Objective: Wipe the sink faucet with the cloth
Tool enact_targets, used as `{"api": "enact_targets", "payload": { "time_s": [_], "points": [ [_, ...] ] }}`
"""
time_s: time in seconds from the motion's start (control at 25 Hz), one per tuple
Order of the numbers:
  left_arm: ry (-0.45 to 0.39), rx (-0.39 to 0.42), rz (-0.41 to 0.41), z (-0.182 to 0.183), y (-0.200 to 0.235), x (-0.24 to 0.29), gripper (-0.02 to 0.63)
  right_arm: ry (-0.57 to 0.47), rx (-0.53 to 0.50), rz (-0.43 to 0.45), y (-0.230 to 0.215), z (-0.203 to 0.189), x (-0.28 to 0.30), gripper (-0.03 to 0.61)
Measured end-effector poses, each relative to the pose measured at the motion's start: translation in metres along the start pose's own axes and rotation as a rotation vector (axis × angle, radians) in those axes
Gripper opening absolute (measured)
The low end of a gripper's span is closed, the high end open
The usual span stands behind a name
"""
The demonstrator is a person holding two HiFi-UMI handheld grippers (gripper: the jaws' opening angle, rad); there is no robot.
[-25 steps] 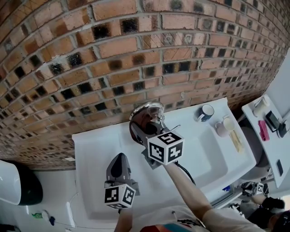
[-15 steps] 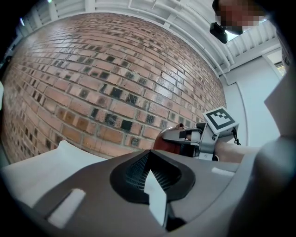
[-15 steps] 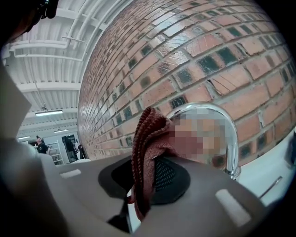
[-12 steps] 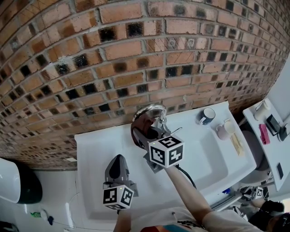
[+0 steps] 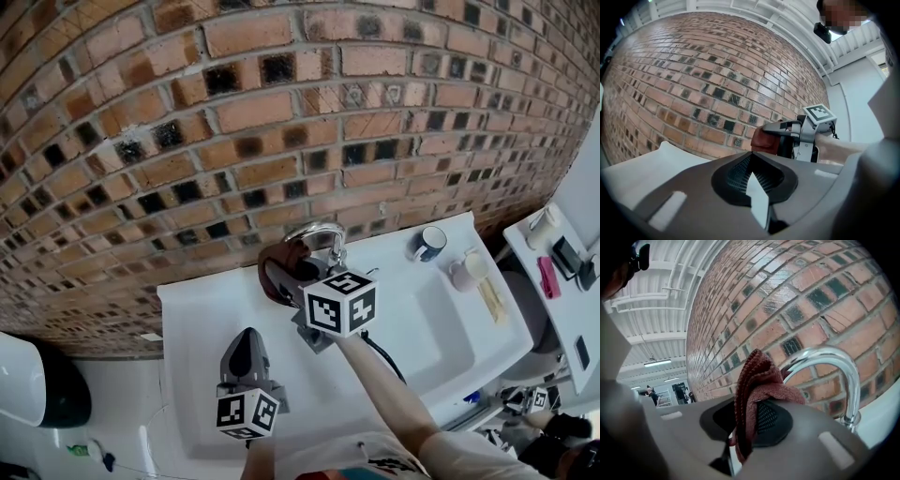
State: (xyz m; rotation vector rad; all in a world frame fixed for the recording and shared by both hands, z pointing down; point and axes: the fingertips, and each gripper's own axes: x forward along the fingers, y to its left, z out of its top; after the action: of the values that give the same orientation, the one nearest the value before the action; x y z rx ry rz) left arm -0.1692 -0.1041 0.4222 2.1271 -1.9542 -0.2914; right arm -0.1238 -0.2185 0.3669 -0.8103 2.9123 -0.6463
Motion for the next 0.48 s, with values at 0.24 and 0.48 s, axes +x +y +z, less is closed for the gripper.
{"api": "enact_targets", "payload": {
  "time_s": [0.24, 0.48],
  "points": [
    [-0.012, 0.001, -0.034, -0.002, -0.010, 0.004, 0.005, -0.081, -0.059, -0.040, -0.005, 0.032, -0.019, 0.048],
    [-0.018, -0.003, -0.017, 0.002, -0.005, 0.003, 0.005, -0.214, -0.015, -0.190, -0.054, 0.071, -0.058, 0.048]
  ]
}}
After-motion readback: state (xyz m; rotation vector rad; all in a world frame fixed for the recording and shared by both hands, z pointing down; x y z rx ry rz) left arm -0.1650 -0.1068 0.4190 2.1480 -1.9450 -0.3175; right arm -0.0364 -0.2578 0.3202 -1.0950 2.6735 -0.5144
